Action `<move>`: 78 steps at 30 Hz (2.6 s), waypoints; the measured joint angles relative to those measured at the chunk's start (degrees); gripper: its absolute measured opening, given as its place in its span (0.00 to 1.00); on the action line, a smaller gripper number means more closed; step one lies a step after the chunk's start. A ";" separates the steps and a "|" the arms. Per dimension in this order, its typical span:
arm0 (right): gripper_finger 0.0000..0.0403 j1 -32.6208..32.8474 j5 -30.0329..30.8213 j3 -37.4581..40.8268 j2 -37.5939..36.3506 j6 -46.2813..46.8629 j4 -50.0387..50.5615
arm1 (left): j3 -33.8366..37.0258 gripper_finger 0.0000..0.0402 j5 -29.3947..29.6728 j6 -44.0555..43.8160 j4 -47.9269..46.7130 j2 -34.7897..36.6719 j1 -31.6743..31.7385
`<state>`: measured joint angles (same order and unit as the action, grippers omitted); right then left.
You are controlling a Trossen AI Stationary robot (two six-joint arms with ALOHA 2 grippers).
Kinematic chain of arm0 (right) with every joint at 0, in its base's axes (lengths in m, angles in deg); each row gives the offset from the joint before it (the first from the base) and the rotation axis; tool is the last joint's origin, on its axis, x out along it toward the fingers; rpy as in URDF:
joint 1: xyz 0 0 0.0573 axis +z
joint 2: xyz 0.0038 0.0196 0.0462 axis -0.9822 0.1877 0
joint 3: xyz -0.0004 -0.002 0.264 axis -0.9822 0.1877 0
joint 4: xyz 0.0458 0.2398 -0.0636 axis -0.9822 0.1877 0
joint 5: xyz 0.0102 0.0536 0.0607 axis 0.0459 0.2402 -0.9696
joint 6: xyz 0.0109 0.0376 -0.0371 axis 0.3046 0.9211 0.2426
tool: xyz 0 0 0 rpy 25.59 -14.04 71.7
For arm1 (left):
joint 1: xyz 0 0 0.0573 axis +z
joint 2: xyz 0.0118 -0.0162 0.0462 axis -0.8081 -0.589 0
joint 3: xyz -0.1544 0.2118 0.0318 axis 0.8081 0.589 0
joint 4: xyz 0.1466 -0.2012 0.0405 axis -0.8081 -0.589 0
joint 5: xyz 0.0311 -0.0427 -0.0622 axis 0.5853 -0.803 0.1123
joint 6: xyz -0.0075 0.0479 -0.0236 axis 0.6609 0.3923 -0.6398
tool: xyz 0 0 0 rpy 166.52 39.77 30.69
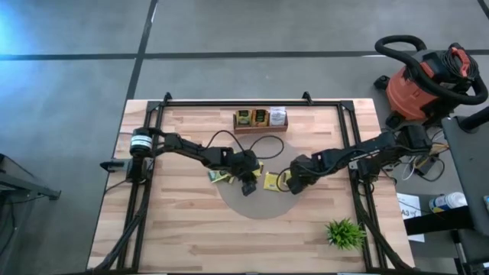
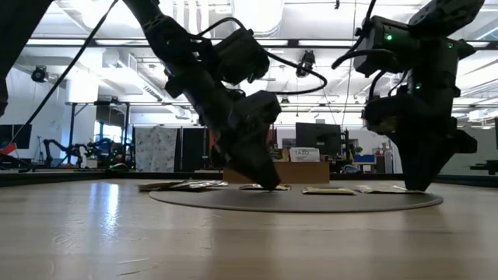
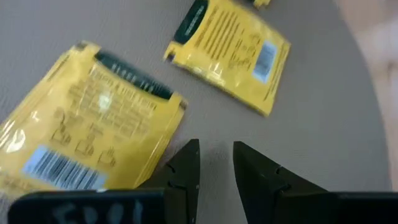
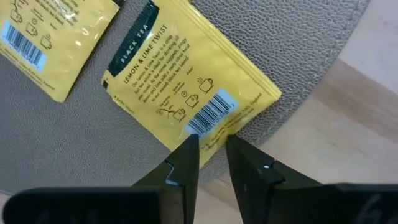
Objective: Pick & Place Tea
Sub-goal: Put the yellow tea bag into the left compartment of the wooden organizer
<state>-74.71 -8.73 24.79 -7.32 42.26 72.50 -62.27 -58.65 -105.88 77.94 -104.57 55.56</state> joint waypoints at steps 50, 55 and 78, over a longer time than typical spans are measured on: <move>0.18 -0.72 5.97 -4.35 3.13 -10.22 -3.65 | -12.71 0.23 -11.49 -6.35 17.54 -12.78 -1.74; 0.18 -0.72 4.10 -3.60 3.13 -9.30 -4.29 | -14.29 0.23 -10.13 -5.94 11.18 -13.20 -1.49; 0.18 -0.76 2.49 1.91 2.80 -3.38 -16.26 | -13.80 0.23 -8.52 -2.77 3.18 -10.20 -1.62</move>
<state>-75.48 -6.24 26.71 -4.52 38.88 56.24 -76.07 -67.17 -108.65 81.12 -114.78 53.94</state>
